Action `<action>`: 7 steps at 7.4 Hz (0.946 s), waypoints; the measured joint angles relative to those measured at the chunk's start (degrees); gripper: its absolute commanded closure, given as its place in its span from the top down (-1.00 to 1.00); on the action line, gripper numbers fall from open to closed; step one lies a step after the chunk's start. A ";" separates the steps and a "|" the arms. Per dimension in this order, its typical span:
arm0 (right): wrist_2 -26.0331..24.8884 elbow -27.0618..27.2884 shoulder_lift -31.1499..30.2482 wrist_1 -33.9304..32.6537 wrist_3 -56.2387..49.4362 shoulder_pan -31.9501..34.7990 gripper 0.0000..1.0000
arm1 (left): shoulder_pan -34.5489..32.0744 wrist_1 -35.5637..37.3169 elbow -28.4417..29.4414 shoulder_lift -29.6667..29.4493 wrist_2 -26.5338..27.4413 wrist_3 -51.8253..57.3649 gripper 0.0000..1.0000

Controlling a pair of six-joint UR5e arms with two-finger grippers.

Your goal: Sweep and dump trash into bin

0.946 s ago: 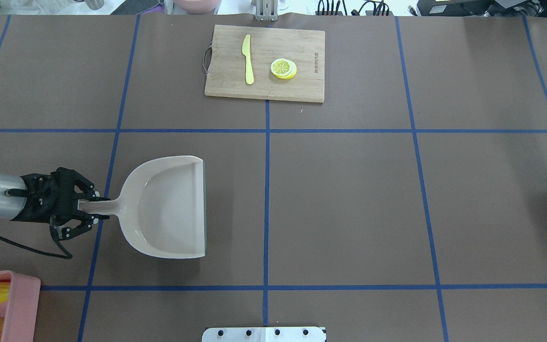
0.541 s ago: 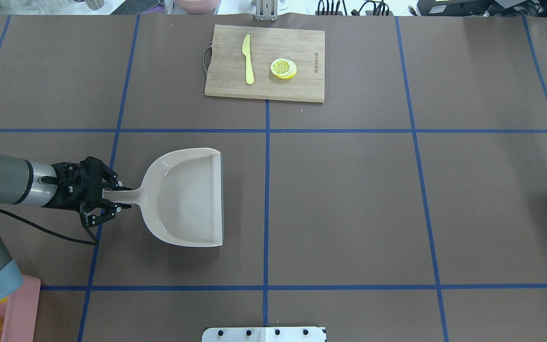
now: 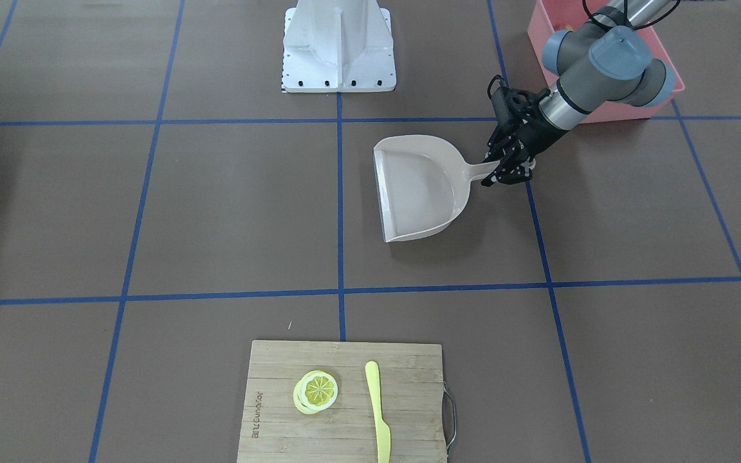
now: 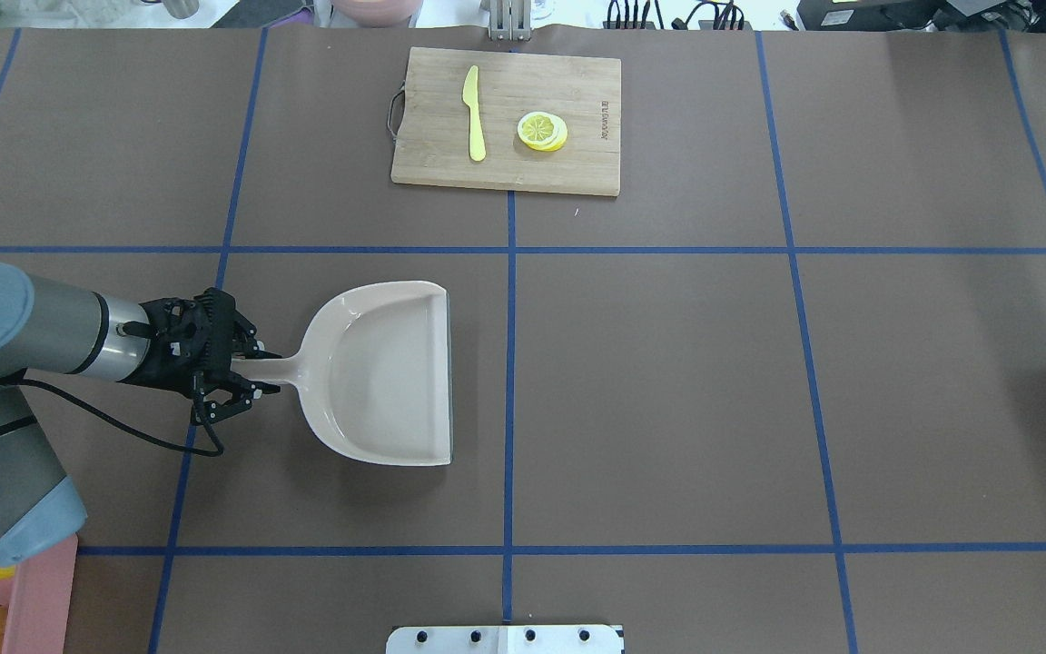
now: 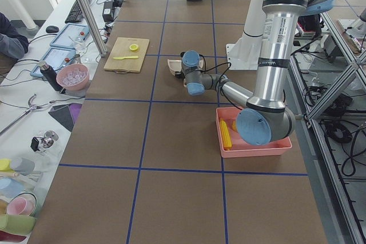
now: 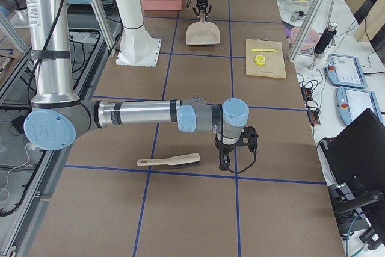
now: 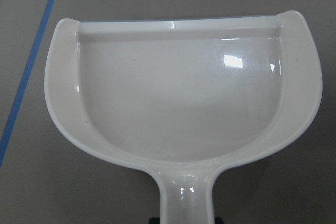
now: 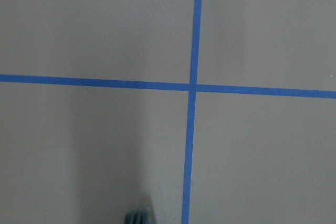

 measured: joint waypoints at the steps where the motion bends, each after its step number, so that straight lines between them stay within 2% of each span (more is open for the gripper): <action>1: -0.01 -0.11 0.07 -0.02 0.00 0.00 1.00 | 0.00 0.48 0.07 -0.46 -0.47 0.01 0.99; 4: -0.09 -0.39 0.25 -0.03 0.01 0.00 1.00 | -2.27 0.59 -0.63 -0.56 -4.16 -0.36 0.99; 7: -0.18 -0.40 0.26 -0.04 0.14 0.00 1.00 | -15.32 2.40 -1.31 1.24 -12.76 -0.82 0.99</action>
